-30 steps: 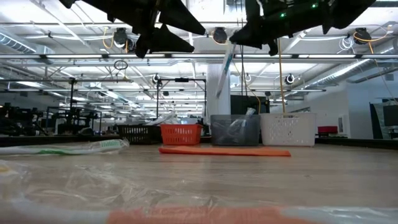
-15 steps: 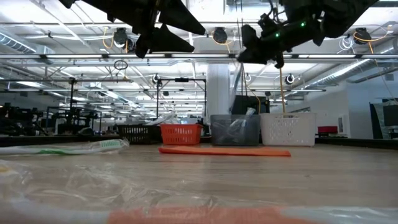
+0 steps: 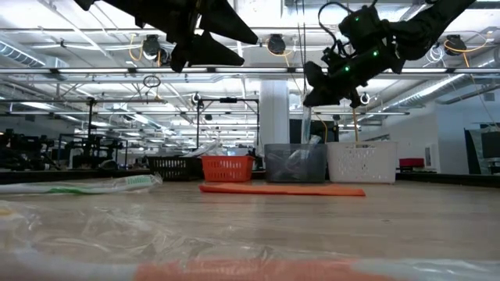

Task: Pick & Place Toothbrushes
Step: Put the blue toothbrush into the black transparent bin

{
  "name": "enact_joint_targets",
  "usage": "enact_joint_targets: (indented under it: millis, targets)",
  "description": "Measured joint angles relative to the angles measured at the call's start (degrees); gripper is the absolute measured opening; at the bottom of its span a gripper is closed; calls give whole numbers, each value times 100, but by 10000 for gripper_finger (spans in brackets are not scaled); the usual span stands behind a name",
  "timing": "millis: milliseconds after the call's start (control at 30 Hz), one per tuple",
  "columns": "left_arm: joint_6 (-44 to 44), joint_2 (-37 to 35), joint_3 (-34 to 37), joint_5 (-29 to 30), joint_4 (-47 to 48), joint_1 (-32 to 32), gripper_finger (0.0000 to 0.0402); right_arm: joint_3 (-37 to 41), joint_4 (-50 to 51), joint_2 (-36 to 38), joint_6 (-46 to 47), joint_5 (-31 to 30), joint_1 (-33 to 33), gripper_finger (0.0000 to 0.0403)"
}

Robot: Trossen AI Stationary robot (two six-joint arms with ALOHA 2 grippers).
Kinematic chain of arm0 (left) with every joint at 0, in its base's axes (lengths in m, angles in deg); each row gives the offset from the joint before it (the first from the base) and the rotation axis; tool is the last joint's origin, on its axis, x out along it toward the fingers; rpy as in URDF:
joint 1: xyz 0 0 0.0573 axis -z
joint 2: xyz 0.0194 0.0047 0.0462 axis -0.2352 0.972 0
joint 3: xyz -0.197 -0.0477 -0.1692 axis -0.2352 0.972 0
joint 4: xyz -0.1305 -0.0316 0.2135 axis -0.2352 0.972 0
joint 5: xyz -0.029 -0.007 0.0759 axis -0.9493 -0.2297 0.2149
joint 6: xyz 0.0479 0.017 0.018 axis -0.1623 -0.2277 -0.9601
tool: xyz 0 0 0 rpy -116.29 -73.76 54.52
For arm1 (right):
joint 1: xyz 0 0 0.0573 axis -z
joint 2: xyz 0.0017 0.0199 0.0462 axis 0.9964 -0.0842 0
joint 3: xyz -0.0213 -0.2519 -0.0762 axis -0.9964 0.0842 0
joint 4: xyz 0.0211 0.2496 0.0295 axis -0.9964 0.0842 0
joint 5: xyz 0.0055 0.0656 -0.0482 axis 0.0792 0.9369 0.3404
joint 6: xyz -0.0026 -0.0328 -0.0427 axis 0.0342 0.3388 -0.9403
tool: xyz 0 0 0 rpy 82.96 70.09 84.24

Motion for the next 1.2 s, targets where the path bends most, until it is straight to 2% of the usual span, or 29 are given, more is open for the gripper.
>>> enact_joint_targets:
  millis: [233,700,1100,1200]
  targets:
    - [-27,0,0,2,17,-3,239,2,377,-51,120,342,285,15]
    - [-19,0,0,4,57,-2,239,2,692,-51,98,360,317,17]
    - [-3,0,0,7,55,-3,239,1,724,-51,20,371,315,50]
    - [-3,0,0,7,55,-3,239,0,758,-51,-121,487,306,69]
